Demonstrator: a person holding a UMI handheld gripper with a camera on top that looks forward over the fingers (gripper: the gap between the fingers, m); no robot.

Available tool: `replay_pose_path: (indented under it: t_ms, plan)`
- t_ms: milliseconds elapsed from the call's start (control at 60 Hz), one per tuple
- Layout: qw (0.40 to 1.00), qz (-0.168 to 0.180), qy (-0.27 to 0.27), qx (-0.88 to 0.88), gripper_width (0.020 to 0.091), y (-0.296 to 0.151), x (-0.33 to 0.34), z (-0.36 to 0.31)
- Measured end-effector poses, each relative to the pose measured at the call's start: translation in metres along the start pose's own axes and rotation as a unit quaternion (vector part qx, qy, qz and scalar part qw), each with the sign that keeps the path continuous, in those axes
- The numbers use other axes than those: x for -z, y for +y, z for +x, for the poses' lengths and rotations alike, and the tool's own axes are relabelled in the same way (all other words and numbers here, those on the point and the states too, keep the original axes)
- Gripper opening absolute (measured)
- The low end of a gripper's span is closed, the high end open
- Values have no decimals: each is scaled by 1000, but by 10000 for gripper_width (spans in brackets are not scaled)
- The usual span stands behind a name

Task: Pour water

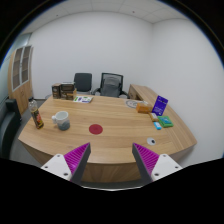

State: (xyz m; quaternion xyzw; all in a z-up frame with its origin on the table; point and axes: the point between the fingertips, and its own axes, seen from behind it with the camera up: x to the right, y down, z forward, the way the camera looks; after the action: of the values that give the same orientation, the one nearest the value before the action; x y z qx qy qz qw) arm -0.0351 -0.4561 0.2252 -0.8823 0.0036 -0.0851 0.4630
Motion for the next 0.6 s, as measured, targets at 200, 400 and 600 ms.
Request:
replay_pose_path:
  t_ms: [200, 400, 600]
  plan:
    - [1000, -24, -14, 1, 857, 27, -16, -56]
    - [999, -29, -40, -14, 855, 37, -28, -170]
    - [996, -1, -68, -50, 866, 21, -54, -322]
